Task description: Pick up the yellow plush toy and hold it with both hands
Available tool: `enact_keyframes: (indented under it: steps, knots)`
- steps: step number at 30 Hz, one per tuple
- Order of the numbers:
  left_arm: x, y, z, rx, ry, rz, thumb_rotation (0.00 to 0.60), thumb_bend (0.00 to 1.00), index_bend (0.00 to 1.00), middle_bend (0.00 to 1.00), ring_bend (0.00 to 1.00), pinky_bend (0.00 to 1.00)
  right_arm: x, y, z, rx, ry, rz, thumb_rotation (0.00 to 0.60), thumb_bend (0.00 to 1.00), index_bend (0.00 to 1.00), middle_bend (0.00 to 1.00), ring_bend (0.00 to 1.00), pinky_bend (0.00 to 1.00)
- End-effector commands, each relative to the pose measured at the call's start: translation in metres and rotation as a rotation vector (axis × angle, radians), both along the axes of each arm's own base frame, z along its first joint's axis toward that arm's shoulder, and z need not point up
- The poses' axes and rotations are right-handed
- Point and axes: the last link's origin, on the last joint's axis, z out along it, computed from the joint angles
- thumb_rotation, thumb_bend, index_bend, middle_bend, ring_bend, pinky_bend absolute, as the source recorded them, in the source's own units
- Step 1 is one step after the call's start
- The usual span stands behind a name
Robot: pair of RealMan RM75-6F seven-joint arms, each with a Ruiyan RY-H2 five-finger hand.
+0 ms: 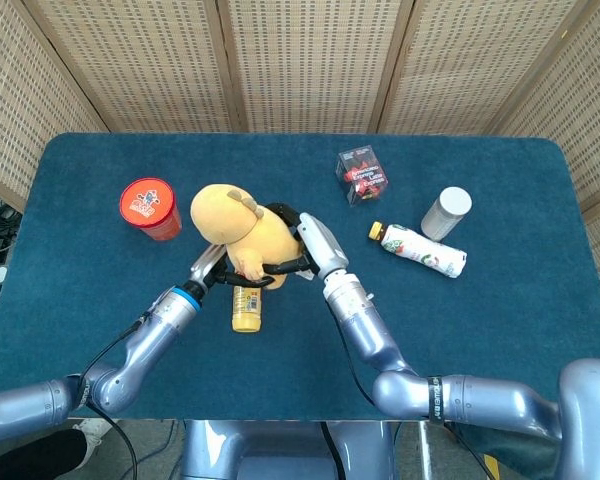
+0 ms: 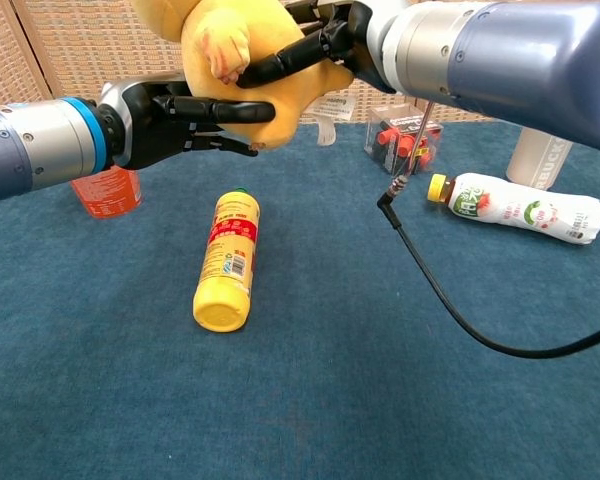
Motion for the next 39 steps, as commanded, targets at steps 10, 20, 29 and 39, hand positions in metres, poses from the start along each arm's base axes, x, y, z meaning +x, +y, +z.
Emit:
enact_keyframes:
  steps: [10,20,29,39]
  knots:
    - [0.007,-0.001,-0.001,-0.016,-0.025,0.006,0.600,0.07,0.35,0.33,0.38,0.41,-0.002,0.002,0.000,0.007,-0.006,-0.001,0.600,0.66,0.56,0.61,0.64,0.67]
    - [0.006,0.002,-0.001,0.010,-0.018,0.034,0.600,0.37,0.57,0.49,0.50,0.47,-0.004,0.002,0.002,0.009,-0.007,-0.003,0.600,0.59,0.55,0.59,0.63,0.67]
    - [0.006,0.003,0.001,0.036,-0.014,0.053,0.600,0.47,0.63,0.53,0.53,0.47,-0.008,0.005,0.005,0.041,-0.002,0.044,0.600,0.15,0.06,0.12,0.23,0.15]
    - [-0.004,0.002,0.007,0.055,-0.022,0.072,0.600,0.47,0.64,0.54,0.54,0.47,-0.022,0.001,0.019,-0.027,0.067,0.082,0.600,0.05,0.00,0.00,0.00,0.00]
